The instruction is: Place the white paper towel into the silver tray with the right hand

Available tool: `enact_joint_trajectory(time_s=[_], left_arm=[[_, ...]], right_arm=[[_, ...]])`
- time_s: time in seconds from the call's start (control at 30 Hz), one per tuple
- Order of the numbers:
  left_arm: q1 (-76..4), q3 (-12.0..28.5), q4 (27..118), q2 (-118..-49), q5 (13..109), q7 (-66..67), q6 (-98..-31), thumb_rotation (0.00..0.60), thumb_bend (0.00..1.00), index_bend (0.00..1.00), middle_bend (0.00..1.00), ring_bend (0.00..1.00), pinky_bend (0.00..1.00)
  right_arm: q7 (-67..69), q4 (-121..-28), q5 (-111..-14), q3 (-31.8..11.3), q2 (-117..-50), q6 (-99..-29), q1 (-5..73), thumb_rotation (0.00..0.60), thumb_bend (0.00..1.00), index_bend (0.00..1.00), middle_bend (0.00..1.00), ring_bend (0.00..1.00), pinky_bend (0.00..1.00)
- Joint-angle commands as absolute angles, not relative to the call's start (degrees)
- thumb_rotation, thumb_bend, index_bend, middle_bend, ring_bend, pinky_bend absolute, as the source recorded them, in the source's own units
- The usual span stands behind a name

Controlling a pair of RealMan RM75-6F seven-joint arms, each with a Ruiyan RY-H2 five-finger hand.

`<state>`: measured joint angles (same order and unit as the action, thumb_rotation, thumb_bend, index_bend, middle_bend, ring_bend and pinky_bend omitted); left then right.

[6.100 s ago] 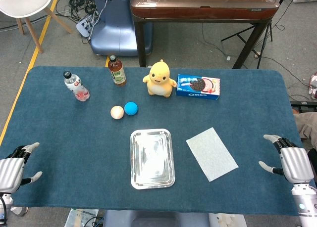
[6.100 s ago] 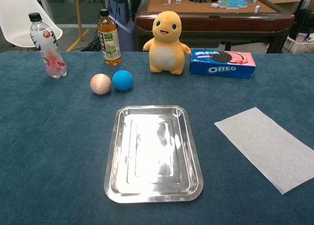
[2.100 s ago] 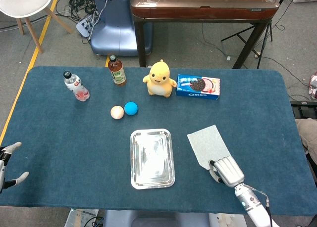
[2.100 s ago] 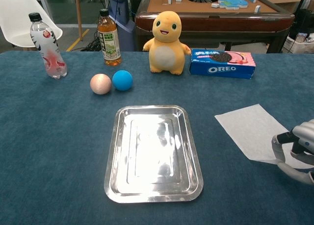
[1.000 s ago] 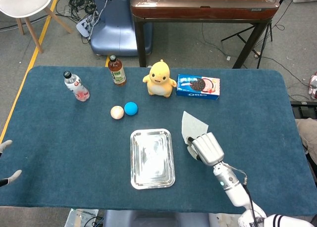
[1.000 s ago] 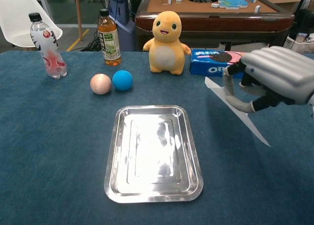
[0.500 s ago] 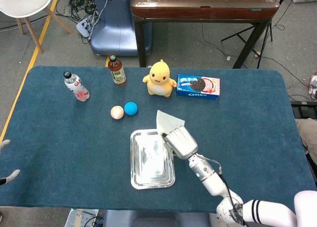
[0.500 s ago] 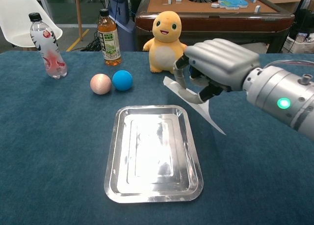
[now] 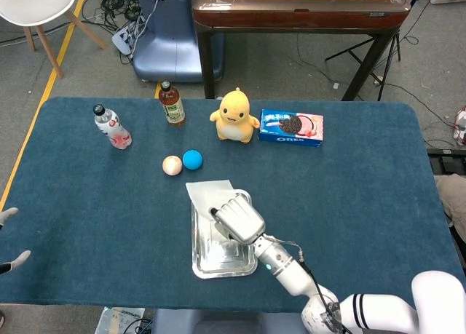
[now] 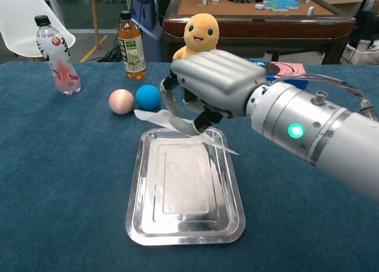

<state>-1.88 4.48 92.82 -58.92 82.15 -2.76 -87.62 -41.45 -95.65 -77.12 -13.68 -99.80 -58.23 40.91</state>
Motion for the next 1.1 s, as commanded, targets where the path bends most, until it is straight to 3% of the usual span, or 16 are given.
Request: enact_joint_trajectory(time_s=[0.03, 0.47, 1.1], left_arm=[[-1.85, 4.5, 92.91, -58.86, 82.11, -2.76, -87.67, 0.6, 0.14, 0.22, 0.27, 0.2, 0.42], [-1.65, 4.43, 93.33, -58.51, 82.4, -3.05, -88.01, 0.6, 0.14, 0.22, 0.27, 0.2, 0.42], [-1.54, 4.3, 93.55, -58.24, 82.73, -3.47, -88.13, 0.6, 0.14, 0.22, 0.27, 0.2, 0.42]], right_arm=[[-43.03, -96.98, -76.48, -12.98, -100.88, -58.75, 41.57, 0.6, 0.48, 0.66, 1.0, 1.0, 1.0], [-50.44, -102.99, -68.83, -9.94, -102.24, -61.22, 41.38, 0.6, 0.48, 0.66, 1.0, 1.0, 1.0], [-68.47, -107.92, -55.5, -10.16, -108.92, -75.97, 41.62, 0.6, 0.51, 0.66, 1.0, 1.0, 1.0]])
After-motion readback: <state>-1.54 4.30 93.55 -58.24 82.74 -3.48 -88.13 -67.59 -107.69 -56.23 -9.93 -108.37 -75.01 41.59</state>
